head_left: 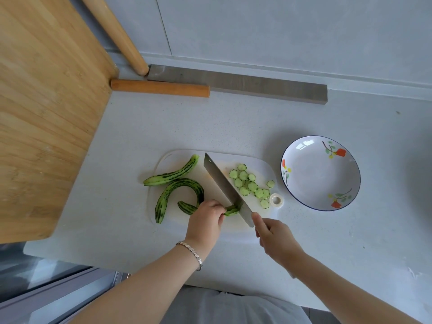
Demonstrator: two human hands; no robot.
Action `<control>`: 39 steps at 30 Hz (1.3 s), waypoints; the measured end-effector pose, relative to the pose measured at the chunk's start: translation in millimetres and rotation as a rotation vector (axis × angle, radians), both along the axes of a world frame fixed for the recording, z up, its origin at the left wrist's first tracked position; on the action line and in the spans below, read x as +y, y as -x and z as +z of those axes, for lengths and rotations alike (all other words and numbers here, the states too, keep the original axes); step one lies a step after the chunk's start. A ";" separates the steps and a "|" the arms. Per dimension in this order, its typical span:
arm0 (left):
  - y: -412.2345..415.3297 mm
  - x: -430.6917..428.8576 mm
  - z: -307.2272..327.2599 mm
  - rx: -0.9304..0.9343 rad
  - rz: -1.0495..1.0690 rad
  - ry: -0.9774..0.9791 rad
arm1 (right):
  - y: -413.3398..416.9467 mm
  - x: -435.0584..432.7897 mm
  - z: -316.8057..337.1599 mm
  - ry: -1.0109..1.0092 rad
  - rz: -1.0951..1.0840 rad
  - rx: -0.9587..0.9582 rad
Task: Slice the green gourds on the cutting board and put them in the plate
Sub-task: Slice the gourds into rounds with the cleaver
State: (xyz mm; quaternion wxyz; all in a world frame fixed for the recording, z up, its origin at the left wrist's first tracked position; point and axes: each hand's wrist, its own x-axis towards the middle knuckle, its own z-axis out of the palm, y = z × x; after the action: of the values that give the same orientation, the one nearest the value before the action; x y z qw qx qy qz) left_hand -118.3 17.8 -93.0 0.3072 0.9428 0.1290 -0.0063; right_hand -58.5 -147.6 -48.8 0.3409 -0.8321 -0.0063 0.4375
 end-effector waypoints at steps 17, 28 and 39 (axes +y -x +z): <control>-4.0 -4.0 -1.7 0.015 0.019 0.006 | -12.4 -4.3 10.3 0.035 0.100 -0.056; -3.6 -2.3 2.7 -0.014 0.005 -0.055 | -14.5 -8.2 3.9 -0.032 -0.031 0.057; -4.6 -2.7 0.2 -0.011 0.004 -0.080 | -9.2 -2.5 5.9 0.013 0.076 -0.030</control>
State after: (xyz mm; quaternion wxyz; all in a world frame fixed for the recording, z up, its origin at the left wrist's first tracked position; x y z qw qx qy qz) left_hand -113.7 15.1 -92.8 0.2699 0.9541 0.1294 0.0047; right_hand -49.3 -150.1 -42.9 0.3185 -0.8399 -0.0401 0.4377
